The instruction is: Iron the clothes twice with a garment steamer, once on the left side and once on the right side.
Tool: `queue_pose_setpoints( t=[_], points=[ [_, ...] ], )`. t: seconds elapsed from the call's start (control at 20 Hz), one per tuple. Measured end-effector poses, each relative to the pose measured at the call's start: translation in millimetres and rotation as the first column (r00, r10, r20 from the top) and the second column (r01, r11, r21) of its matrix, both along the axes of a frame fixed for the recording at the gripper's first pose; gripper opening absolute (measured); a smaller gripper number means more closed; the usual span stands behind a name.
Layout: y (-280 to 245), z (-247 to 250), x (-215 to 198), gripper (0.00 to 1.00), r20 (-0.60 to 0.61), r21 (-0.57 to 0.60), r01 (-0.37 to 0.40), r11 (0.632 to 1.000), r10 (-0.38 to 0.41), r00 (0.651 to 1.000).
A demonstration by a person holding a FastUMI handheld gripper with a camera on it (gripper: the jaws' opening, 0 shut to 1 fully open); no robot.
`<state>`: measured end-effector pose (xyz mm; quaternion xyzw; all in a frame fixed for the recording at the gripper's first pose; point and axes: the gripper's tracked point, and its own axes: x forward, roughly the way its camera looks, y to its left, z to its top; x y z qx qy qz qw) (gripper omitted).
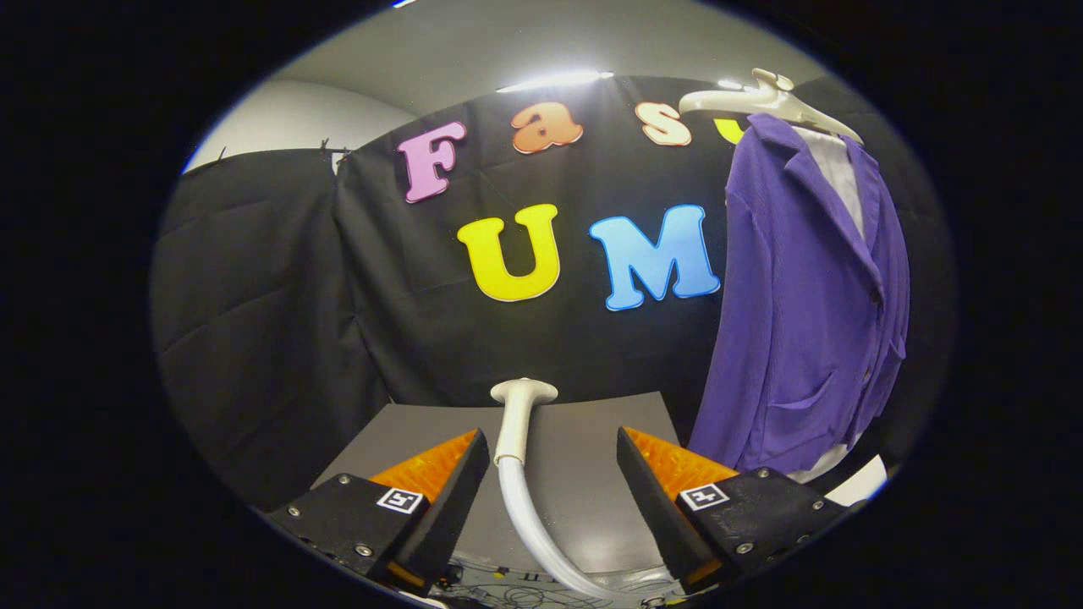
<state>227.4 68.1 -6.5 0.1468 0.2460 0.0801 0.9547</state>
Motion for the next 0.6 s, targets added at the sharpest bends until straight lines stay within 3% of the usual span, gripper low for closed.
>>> queue_pose_setpoints(
  t=[0.25,0.6],
  points=[
    [41.9,-28.1,61.1,0.95,-0.142,0.071,0.047,0.996,-0.036,0.989],
    [72.7,-100.5,107.9,0.94,-0.366,-0.008,-0.001,1.000,-0.002,0.931]
  ],
)
